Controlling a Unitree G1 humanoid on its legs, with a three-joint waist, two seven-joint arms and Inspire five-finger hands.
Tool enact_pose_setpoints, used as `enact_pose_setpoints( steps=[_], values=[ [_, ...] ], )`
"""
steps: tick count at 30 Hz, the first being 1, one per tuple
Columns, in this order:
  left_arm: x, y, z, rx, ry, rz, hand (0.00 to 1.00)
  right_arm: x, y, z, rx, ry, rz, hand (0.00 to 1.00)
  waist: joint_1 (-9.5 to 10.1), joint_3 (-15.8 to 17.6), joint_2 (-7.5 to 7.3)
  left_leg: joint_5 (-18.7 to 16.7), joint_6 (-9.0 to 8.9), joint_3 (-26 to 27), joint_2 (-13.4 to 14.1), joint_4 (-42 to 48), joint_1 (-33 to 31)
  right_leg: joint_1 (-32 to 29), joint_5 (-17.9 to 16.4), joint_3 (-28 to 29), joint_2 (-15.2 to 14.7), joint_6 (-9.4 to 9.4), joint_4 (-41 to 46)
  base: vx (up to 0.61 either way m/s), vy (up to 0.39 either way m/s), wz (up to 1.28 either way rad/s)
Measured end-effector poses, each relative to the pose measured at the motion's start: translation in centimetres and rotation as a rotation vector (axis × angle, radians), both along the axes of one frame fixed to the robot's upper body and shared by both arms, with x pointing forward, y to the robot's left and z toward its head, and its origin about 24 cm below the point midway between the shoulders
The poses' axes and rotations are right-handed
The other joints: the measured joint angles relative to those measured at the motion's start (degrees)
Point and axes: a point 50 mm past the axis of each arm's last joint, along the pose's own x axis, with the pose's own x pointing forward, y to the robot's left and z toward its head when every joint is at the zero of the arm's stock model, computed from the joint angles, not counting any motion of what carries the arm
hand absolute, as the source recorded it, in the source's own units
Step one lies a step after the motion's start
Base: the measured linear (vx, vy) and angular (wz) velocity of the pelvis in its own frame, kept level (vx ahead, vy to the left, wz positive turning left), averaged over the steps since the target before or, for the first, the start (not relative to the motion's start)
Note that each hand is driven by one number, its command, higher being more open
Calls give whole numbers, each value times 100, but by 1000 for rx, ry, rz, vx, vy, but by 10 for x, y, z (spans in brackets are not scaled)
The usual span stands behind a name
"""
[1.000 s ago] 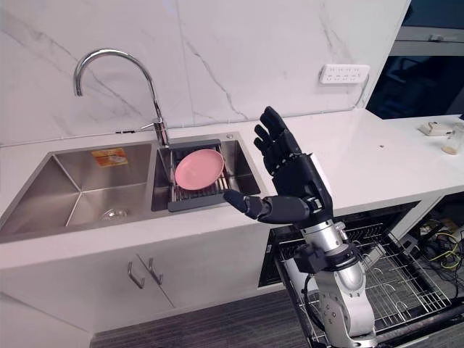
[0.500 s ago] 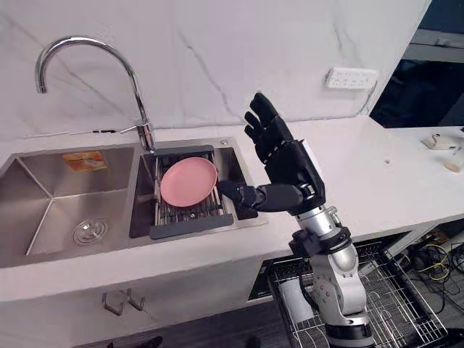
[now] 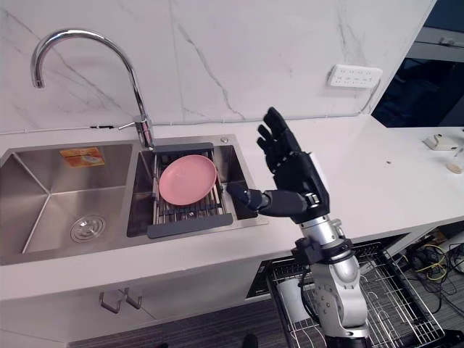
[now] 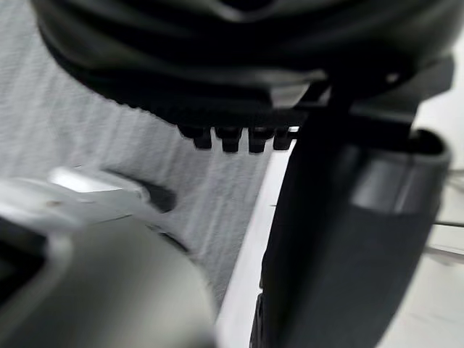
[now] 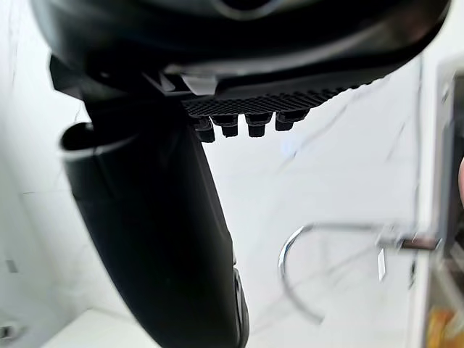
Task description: Walk over to the sink, pick up the cup, carry it to the dishwasher, place the cup inside the dishwasher, then close the dishwasher door
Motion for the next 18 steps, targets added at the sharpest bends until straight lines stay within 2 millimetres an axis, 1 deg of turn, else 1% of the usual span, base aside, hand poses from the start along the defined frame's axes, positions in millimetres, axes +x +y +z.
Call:
enact_pose_setpoints(
  steps=[1, 3, 5, 7, 10, 11, 12, 13, 14, 16, 17, 18],
  values=[
    [-2, 0, 0, -23, 4, 7, 100, 0, -4, 0, -23, 2, -40, 100, 0, 10, -14, -8, -12, 2, 12, 13, -2, 6, -5, -42, 3, -7, 0, 0, 0, 0],
    [-3, 0, 0, -75, -17, 25, 100, 0, -21, 3, -134, 10, -193, 100, 11, 20, -37, -21, -34, 4, 40, 20, 36, 42, -6, -84, 27, -12, -3, 0, 0, 0],
    [-4, 0, 0, -83, -16, 21, 100, 0, -26, 5, -208, 11, -254, 100, -1, 20, -37, -24, -39, 16, 49, 18, 72, 71, -7, -85, 37, -11, -4, 0, 0, 0],
    [-5, 3, 0, -83, -9, 15, 100, 2, -29, 7, -353, 2, -324, 100, -26, 22, -41, -27, -45, 29, 56, 2, 138, 124, -15, -83, 46, -11, -5, 0, 0, 0],
    [-6, 3, 0, -84, -4, 14, 100, 6, -30, 15, -507, -27, -367, 100, -19, 23, -48, -28, -45, 39, 53, -6, 171, 151, -31, -105, 42, -27, -6, 0, 0, 0],
    [-6, 3, 0, -83, -2, 13, 100, 10, -27, 20, -579, -48, -379, 100, -19, 22, -50, -27, -45, 44, 55, -6, 187, 166, -31, -119, 42, -27, -6, 0, 0, 0],
    [-6, 3, 0, -83, -1, 13, 100, 11, -26, 22, -606, -56, -381, 100, -22, 22, -50, -27, -45, 44, 56, -6, 194, 175, -31, -122, 43, -28, -7, 0, 0, 0],
    [-6, 4, 0, -78, 4, 5, 100, 16, -20, 28, -720, -87, -379, 100, -18, 23, -53, -28, -48, 35, 65, -6, 228, 217, -34, -138, 48, -30, -8, 0, 0, 0],
    [-6, 4, 0, -77, 6, 5, 100, 18, -16, 30, -762, -98, -370, 100, -18, 20, -56, -28, -49, 35, 66, -7, 234, 224, -35, -138, 49, -30, -9, 0, 0, 0],
    [-6, 5, 0, -73, 12, 0, 100, 25, -2, 37, -895, -138, -310, 100, -14, 7, -79, -25, -54, 27, 67, -6, 228, 228, -35, -146, 50, -30, -10, 0, 0, 0],
    [-6, 5, 0, -73, 13, 0, 100, 27, 3, 38, -931, -147, -294, 100, -14, 3, -86, -25, -55, 21, 68, -5, 228, 232, -34, -152, 50, -29, -10, -5, 22, 5],
    [-6, 6, 1, -73, 16, 1, 100, 30, 11, 39, -1005, -164, -257, 100, 8, -6, -99, -24, -55, 5, 70, -5, 225, 238, -29, -169, 49, -22, -10, 1, 16, 5]
  ],
)
